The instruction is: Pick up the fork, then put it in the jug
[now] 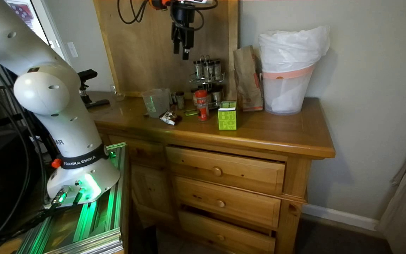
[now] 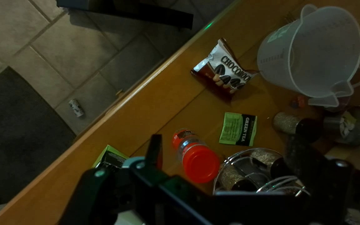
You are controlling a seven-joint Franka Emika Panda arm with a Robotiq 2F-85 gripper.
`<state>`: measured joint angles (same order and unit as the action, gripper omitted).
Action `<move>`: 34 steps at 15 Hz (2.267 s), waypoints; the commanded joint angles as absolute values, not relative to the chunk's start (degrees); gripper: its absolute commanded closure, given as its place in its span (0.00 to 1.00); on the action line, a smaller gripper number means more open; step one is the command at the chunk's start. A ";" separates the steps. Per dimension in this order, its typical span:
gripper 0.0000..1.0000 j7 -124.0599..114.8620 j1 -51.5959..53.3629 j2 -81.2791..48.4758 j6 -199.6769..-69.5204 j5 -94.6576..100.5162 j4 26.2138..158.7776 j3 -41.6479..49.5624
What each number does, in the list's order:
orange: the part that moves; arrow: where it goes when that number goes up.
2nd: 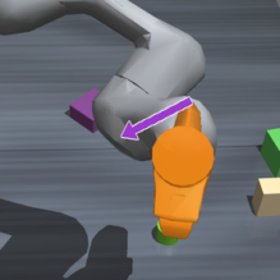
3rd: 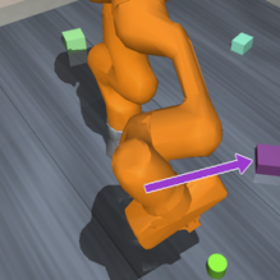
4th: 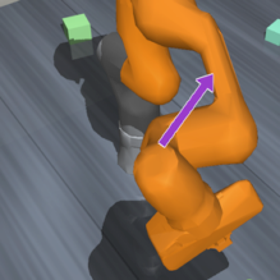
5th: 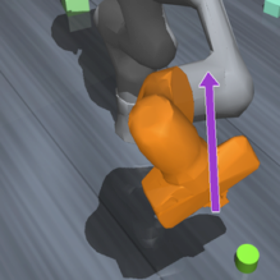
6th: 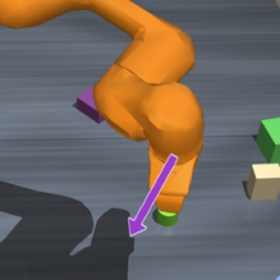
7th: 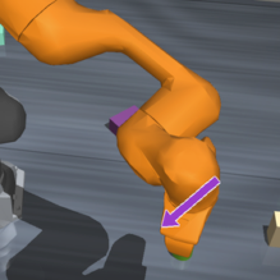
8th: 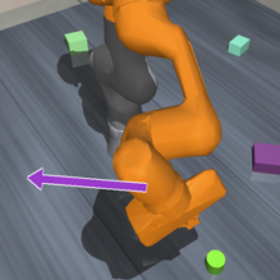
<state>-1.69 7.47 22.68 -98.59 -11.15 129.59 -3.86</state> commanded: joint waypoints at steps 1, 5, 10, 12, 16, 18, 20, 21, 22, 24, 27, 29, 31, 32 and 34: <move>0.00 -1.50 6.81 22.67 -98.42 -11.33 129.47 -4.41; 0.00 -1.50 6.81 22.67 -98.42 -11.33 129.48 -4.41; 0.00 2.26 7.95 22.63 -96.45 -12.46 129.31 -3.91; 0.00 7.47 10.06 23.71 -95.86 -14.21 131.32 -4.57; 0.00 15.59 14.11 24.79 -95.57 -17.73 134.16 -6.15; 0.00 19.09 16.61 25.40 -97.46 -19.35 136.02 -7.77; 0.00 20.16 18.93 26.39 -101.17 -18.01 137.18 -10.98; 0.00 21.03 20.29 26.42 -102.57 -18.00 137.28 -12.17; 0.00 21.47 21.68 26.70 -103.72 -17.87 137.40 -13.54; 0.00 22.75 24.80 27.51 -106.03 -18.26 137.95 -15.90; 0.00 20.85 26.00 26.00 -106.36 -17.23 136.42 -16.59; 0.00 20.26 26.82 26.30 -106.67 -17.22 136.41 -17.28; 0.00 20.38 26.44 26.14 -106.66 -17.23 136.41 -16.82; 0.00 20.45 26.31 26.00 -106.66 -17.24 136.41 -16.66; 0.00 21.54 27.98 24.41 -110.03 -17.51 136.77 -18.72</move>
<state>20.78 26.30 25.94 -107.00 -17.32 136.59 -16.89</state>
